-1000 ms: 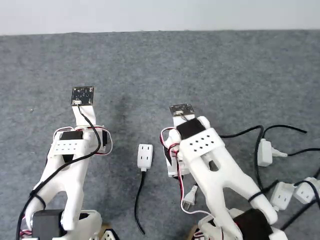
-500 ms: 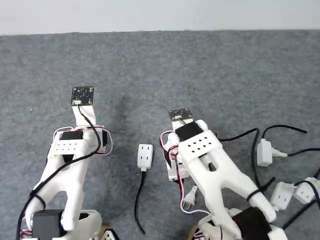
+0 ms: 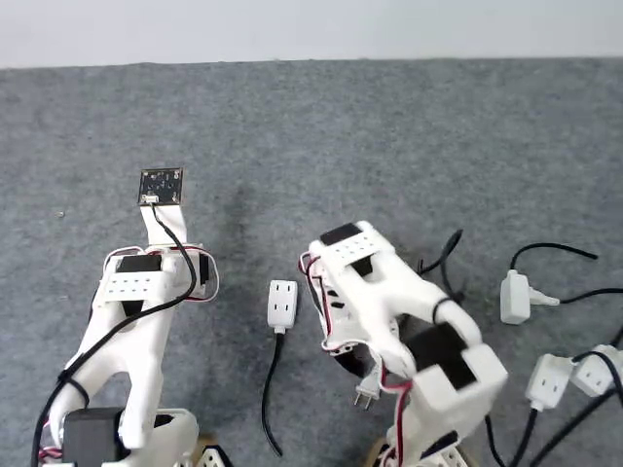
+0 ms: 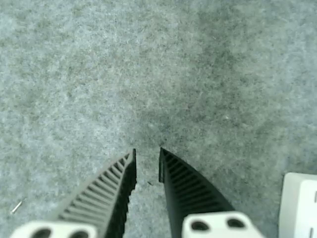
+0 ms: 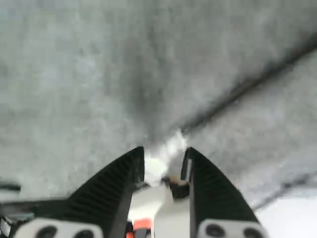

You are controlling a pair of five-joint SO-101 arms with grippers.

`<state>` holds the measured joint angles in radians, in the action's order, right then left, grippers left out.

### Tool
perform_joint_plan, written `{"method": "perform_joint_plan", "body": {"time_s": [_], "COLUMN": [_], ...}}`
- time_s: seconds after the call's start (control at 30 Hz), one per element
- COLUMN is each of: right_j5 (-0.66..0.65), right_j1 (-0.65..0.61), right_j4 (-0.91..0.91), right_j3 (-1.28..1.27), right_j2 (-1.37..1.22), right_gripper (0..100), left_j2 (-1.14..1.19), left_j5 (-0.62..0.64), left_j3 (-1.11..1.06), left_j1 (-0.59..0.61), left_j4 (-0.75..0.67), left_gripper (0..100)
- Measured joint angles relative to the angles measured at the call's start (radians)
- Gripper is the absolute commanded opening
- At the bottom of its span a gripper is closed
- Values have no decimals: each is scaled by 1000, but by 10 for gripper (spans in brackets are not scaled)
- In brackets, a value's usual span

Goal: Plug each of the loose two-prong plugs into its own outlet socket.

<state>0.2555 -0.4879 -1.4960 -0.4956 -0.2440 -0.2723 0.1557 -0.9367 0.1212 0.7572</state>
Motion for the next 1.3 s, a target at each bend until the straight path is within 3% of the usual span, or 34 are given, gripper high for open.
{"method": "perform_joint_plan", "body": {"time_s": [0.07,0.37,0.63,0.83,1.03,1.3], "right_j5": [2,-6,-51,-64,-224,-319], "right_j1": [17,31,37,78,158,213], "right_j4": [72,97,97,133,158,241], "right_j3": [-26,-58,-63,-75,-63,-61], "right_j2": [-26,6,29,204,385,298], "right_gripper": [93,4,6,6,6,6], "left_j2": [0,0,0,0,0,0], "left_j5": [0,0,0,0,0,0], "left_j3": [0,0,0,0,0,0], "left_j1": [0,0,0,0,0,0], "left_j4": [0,0,0,0,0,0], "left_gripper": [73,73,73,73,73,73]}}
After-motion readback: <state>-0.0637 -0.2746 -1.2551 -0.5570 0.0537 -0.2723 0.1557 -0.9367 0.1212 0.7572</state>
